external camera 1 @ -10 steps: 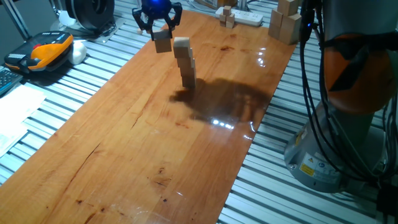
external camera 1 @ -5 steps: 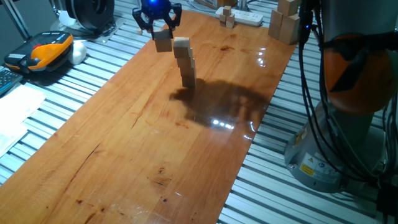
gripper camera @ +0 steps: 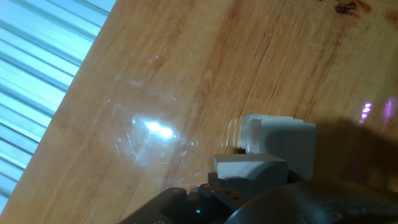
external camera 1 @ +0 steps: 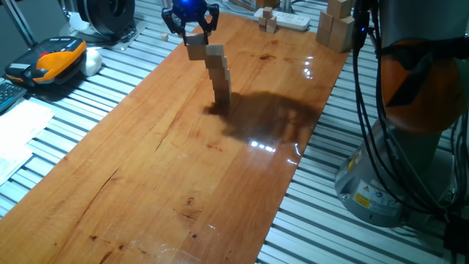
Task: Stack the blocks in a vertical line of five
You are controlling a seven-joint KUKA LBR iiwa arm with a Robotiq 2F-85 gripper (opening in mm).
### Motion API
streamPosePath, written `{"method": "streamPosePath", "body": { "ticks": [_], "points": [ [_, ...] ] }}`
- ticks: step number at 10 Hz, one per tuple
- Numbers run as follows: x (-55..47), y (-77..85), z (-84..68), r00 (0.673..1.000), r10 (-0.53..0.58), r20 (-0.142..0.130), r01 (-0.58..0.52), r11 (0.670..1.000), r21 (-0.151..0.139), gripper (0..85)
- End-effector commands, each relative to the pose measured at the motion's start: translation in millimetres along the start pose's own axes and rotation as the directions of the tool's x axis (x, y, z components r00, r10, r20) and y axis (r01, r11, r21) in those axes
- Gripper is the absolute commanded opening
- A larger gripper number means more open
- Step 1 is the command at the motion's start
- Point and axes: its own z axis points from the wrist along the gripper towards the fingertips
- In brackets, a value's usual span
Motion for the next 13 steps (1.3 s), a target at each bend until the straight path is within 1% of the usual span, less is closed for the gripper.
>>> {"method": "streamPosePath", "body": {
  "ticks": [1, 6, 9, 11, 13],
  "points": [
    [0.0, -0.1, -0.1, 1.000, 0.000, -0.004, 0.000, 1.000, -0.003, 0.0],
    [0.3, 0.7, 0.1, 1.000, 0.000, -0.008, 0.000, 1.000, -0.008, 0.0],
    [0.4, 1.5, 0.3, 1.000, 0.003, -0.010, -0.003, 1.000, -0.008, 0.0],
    [0.4, 1.8, 0.4, 1.000, 0.005, -0.006, -0.005, 1.000, -0.001, 0.0],
    [0.4, 1.8, 0.4, 1.000, 0.002, -0.010, -0.002, 1.000, -0.005, 0.0]
  ]
}}
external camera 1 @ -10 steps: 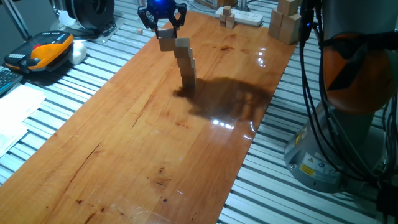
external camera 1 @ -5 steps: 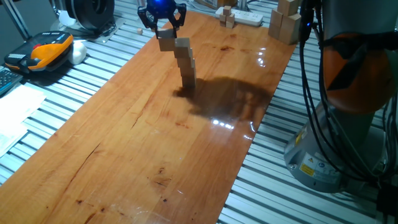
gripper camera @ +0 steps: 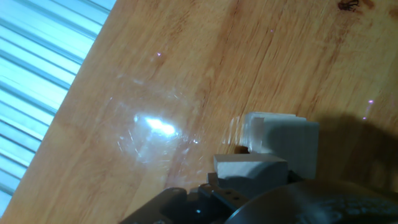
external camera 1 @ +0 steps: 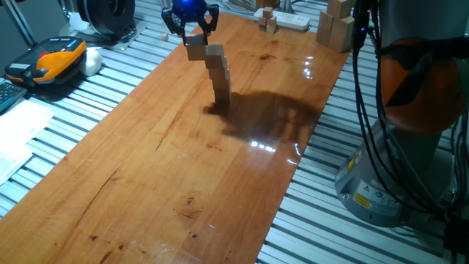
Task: Stack the blocks in a vertical line of five
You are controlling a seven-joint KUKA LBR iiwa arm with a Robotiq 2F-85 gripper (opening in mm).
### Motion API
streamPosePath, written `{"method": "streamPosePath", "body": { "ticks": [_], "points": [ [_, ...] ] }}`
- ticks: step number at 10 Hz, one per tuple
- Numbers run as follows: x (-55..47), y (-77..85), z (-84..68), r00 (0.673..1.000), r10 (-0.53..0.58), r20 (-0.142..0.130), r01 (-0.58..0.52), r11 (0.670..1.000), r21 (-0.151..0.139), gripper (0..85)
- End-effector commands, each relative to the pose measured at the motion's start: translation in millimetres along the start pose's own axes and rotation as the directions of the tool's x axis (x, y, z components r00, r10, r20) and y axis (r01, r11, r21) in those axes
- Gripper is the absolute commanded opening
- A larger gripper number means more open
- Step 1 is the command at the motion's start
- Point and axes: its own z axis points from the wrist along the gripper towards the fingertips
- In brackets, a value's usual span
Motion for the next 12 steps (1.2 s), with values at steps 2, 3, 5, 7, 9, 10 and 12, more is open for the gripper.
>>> {"method": "streamPosePath", "body": {
  "ticks": [2, 3, 5, 7, 9, 10, 12],
  "points": [
    [0.1, 0.0, 0.1, 1.000, -0.002, 0.012, 0.002, 1.000, 0.012, 0.0],
    [0.1, 0.0, 0.1, 1.000, 0.004, 0.016, -0.005, 1.000, 0.020, 0.0],
    [0.1, 0.0, 0.1, 1.000, 0.026, 0.016, -0.026, 0.999, 0.043, 0.0],
    [0.1, 0.0, 0.1, 0.998, 0.027, 0.050, -0.032, 0.996, 0.088, 0.0],
    [0.1, 0.0, 0.1, 0.999, 0.039, -0.011, -0.039, 0.999, 0.028, 0.0],
    [0.1, 0.0, 0.1, 0.999, 0.051, -0.011, -0.051, 0.998, 0.029, 0.0],
    [0.1, 0.0, 0.1, 0.998, 0.062, -0.033, -0.062, 0.998, 0.007, 0.0]
  ]
}}
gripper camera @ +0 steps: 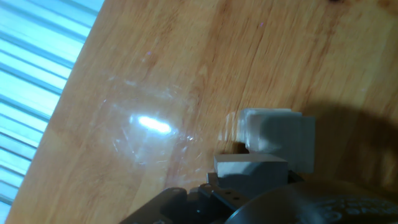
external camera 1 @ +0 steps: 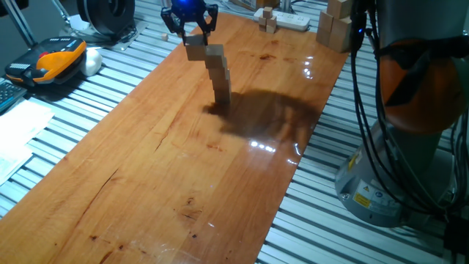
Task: Stack the blocks in a vertical line of five
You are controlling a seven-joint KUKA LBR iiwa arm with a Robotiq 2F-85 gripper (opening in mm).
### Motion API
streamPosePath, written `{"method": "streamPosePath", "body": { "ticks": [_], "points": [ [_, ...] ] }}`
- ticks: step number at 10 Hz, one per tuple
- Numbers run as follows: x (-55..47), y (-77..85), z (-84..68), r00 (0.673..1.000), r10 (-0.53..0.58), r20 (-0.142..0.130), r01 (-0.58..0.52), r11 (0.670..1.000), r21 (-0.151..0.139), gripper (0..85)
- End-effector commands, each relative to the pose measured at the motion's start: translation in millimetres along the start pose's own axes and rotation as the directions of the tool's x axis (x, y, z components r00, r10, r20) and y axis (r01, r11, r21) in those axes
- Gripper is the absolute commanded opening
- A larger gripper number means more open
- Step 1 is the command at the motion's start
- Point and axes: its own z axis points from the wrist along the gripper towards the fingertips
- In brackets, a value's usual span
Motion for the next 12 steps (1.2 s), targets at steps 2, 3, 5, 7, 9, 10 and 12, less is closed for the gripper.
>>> {"method": "streamPosePath", "body": {
  "ticks": [2, 3, 5, 7, 9, 10, 12],
  "points": [
    [-0.2, -0.1, 0.0, 1.000, -0.004, 0.021, 0.004, 1.000, 0.022, 0.0],
    [-0.2, -0.1, 0.0, 1.000, -0.006, 0.023, 0.005, 1.000, 0.024, 0.0],
    [0.2, -0.4, -0.2, 1.000, -0.004, 0.024, 0.004, 1.000, 0.027, 0.0],
    [-0.9, -4.2, -3.1, 0.999, -0.015, 0.037, 0.013, 0.999, 0.040, 0.0],
    [-9.5, -14.1, -10.8, 0.999, -0.036, 0.036, 0.035, 0.999, 0.036, 0.0],
    [-15.3, -19.4, -13.6, 0.998, -0.044, 0.036, 0.043, 0.998, 0.035, 0.0],
    [-27.6, -28.2, -13.1, 0.997, -0.059, 0.046, 0.057, 0.998, 0.035, 0.0]
  ]
}}
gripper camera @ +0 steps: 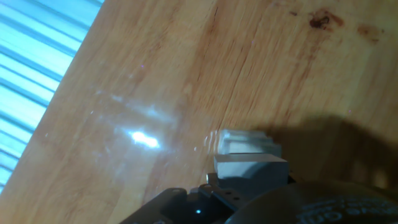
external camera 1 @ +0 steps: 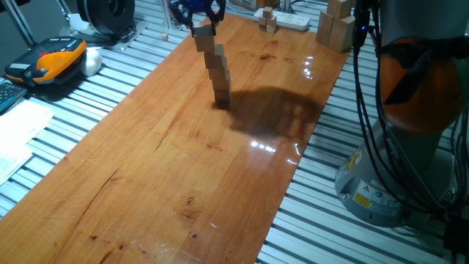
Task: Stack the blocks in a vertical line of five
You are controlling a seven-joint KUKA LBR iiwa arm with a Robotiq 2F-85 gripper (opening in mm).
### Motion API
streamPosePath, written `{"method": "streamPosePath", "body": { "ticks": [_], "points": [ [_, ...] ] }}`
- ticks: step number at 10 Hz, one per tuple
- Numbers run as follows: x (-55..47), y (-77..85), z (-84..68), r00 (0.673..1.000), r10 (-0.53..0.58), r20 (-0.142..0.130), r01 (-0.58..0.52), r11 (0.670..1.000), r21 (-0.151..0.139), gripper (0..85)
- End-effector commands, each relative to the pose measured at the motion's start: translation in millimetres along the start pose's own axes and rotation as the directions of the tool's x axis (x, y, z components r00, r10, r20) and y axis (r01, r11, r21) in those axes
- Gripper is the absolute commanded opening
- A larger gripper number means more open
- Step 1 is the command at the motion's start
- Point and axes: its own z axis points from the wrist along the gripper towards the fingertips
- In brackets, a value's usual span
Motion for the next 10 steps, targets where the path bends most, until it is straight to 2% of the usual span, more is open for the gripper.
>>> {"method": "streamPosePath", "body": {
  "ticks": [1, 3, 5, 8, 10],
  "points": [
    [-3.9, -2.7, 2.0, 1.000, -0.002, -0.001, 0.002, 1.000, -0.006, 0.0],
    [-5.5, -4.8, 2.7, 1.000, 0.018, -0.002, -0.018, 1.000, -0.009, 0.0],
    [-3.9, -6.9, 1.5, 0.998, 0.067, -0.021, -0.068, 0.997, -0.022, 0.0],
    [-4.1, -9.2, 0.7, 0.985, 0.170, -0.027, -0.171, 0.985, -0.005, 0.0],
    [-5.5, -10.3, 1.4, 0.980, 0.196, -0.023, -0.196, 0.981, 0.004, 0.0]
  ]
}}
